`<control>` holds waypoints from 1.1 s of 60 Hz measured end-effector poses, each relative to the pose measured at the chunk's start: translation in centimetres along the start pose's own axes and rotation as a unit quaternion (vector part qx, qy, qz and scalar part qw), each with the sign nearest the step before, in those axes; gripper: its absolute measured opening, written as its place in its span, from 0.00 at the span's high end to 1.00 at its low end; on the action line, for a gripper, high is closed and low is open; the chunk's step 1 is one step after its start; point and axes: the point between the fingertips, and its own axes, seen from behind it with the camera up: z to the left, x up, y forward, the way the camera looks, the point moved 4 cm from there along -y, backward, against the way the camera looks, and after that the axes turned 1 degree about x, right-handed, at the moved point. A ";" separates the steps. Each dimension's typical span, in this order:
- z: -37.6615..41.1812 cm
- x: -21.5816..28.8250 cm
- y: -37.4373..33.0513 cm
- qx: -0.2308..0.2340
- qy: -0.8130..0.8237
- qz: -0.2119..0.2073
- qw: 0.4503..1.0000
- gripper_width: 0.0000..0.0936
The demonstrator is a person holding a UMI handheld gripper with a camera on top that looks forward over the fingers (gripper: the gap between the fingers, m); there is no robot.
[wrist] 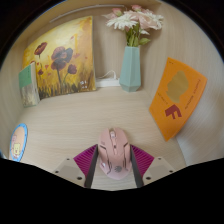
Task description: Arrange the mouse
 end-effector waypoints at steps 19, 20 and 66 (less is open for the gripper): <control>-0.1 0.3 0.1 -0.004 -0.018 0.045 0.999 0.62; 0.0 0.4 0.0 -0.006 -0.015 0.051 0.999 0.62; 37.2 8.5 -9.4 0.073 -0.068 -0.047 0.994 0.62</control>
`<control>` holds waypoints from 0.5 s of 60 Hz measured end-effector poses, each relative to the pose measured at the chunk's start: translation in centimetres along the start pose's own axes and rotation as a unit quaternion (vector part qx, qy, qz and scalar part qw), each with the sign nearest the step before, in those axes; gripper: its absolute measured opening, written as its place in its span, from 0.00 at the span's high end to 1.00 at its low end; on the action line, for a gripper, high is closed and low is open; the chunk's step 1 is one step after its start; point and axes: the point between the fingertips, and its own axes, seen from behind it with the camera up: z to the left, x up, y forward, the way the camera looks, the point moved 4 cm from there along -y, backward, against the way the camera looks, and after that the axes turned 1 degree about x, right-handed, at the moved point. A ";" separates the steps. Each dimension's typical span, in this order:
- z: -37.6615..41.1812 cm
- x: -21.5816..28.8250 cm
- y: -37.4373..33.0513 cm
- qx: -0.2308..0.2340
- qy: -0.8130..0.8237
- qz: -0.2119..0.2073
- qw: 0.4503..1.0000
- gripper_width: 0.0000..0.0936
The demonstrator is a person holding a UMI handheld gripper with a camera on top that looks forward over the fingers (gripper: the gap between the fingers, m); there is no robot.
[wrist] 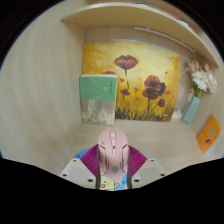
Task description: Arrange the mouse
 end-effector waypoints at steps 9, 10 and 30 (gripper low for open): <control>3.8 -7.3 3.6 0.010 -0.012 0.069 0.998 0.62; 4.1 -7.8 3.9 0.013 -0.011 0.075 0.997 0.62; 5.2 -11.7 5.6 -0.011 0.004 0.119 0.993 0.58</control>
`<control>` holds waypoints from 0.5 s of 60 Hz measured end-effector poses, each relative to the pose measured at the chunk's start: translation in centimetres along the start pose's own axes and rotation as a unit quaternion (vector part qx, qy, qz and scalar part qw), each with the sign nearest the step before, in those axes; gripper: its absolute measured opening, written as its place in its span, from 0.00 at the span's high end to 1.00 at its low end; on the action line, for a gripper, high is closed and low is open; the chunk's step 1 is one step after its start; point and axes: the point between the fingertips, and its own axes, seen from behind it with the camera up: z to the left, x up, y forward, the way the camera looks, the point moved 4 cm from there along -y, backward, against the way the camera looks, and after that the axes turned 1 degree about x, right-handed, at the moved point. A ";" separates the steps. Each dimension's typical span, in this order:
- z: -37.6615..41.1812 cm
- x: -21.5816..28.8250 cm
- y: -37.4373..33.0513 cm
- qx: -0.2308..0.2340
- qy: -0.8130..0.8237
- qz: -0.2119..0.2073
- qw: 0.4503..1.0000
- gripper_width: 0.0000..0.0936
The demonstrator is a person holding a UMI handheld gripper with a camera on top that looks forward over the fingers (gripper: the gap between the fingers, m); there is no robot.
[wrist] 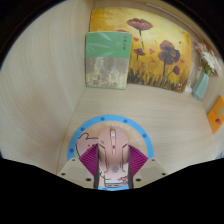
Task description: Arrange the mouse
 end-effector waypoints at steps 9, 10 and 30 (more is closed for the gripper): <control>0.4 -0.8 0.3 0.008 0.009 0.029 1.000 0.44; 0.4 -0.9 0.1 0.012 0.014 0.035 0.999 0.42; -1.6 5.9 -9.7 0.026 0.039 -0.033 0.998 0.18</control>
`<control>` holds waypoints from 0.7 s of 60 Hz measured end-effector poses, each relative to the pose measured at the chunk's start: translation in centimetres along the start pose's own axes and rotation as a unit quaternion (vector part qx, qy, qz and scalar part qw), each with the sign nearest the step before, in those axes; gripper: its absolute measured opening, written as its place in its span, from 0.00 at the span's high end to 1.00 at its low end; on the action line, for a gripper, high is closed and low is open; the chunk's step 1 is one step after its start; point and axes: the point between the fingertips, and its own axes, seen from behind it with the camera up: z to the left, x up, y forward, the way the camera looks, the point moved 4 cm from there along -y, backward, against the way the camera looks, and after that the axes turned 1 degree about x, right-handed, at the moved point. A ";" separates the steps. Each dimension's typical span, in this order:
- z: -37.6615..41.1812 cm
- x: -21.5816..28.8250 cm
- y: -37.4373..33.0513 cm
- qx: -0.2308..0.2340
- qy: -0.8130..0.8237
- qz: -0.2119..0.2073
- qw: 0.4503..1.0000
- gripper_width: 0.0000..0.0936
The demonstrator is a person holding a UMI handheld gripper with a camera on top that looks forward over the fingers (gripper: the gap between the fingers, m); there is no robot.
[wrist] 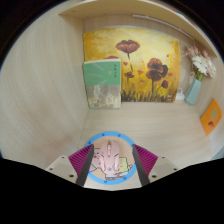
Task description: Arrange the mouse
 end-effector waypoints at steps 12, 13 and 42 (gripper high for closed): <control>-4.1 3.0 -8.6 -0.005 -0.008 -0.057 0.998 0.18; -4.6 3.1 -9.3 -0.008 -0.010 -0.062 0.998 0.19; -16.5 -1.8 -18.1 -0.022 -0.007 -0.080 0.996 0.20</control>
